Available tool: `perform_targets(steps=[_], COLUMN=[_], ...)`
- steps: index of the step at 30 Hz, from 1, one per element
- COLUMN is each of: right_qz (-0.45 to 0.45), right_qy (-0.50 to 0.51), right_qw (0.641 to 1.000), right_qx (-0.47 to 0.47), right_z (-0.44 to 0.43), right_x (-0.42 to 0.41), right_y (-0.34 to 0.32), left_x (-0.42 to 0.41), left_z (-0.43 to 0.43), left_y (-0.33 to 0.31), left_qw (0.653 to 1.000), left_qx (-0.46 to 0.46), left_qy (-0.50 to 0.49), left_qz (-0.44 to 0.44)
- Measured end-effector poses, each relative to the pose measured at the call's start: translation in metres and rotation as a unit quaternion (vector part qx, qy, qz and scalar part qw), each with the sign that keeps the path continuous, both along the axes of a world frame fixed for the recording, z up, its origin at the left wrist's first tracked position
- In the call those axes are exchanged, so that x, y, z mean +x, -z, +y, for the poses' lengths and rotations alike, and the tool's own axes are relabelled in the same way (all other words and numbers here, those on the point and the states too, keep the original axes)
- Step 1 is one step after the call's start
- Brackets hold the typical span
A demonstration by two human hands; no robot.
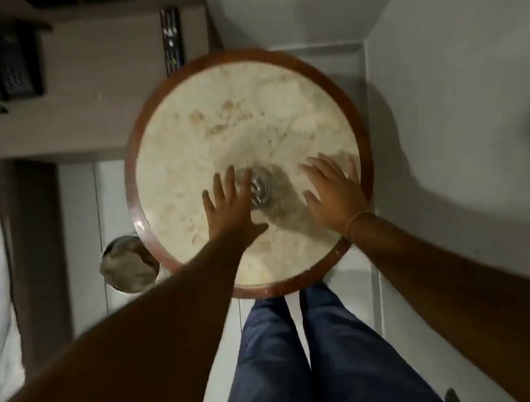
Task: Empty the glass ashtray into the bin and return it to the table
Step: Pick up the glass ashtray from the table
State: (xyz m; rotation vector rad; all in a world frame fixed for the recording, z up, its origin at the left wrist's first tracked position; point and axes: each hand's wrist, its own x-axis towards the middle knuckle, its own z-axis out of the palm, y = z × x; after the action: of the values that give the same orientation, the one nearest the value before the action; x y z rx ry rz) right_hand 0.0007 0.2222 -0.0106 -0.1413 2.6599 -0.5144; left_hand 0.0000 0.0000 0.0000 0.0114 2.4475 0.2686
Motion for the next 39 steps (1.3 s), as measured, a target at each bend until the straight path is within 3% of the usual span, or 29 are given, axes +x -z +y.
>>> perform_targets(steps=[9,19,22,24,28,33,36,39], right_qz=[0.008,-0.082,-0.135,-0.225,-0.421,-0.531,-0.562,-0.579], right_qy=[0.077,0.227,0.318,0.345,0.339,0.305,0.295,0.29], right_qw=[0.991,0.937,0.89,0.862,0.756,0.649,0.614,0.611], right_qx=[-0.11,-0.253,-0.297,-0.295,-0.37,-0.451,-0.469,-0.456], right_z=[-0.016,-0.046,-0.061,-0.067,-0.081,-0.101,-0.113,-0.135], right_x=[-0.006,0.0,0.002,0.001,0.008,0.025,0.032,0.035], right_y=[0.037,0.052,0.046,0.04,0.032,0.025,0.027,0.027], left_x=[-0.023,-0.021,-0.004,0.011,0.043,0.076,0.094,0.117], left_z=[0.015,0.012,0.014,0.015,0.003,-0.021,-0.038,-0.062], left_y=[0.051,0.046,0.033,0.018,-0.014,-0.047,-0.06,-0.07], left_qw=[1.0,0.996,0.987,0.98,0.974,0.96,0.937,0.907], left_qx=[0.019,0.052,0.104,0.142,0.167,0.204,0.245,0.262], left_qy=[-0.016,-0.045,-0.1,-0.119,-0.14,-0.185,-0.237,-0.305], left_qz=[0.019,0.06,0.075,0.078,0.061,0.056,0.072,0.122])
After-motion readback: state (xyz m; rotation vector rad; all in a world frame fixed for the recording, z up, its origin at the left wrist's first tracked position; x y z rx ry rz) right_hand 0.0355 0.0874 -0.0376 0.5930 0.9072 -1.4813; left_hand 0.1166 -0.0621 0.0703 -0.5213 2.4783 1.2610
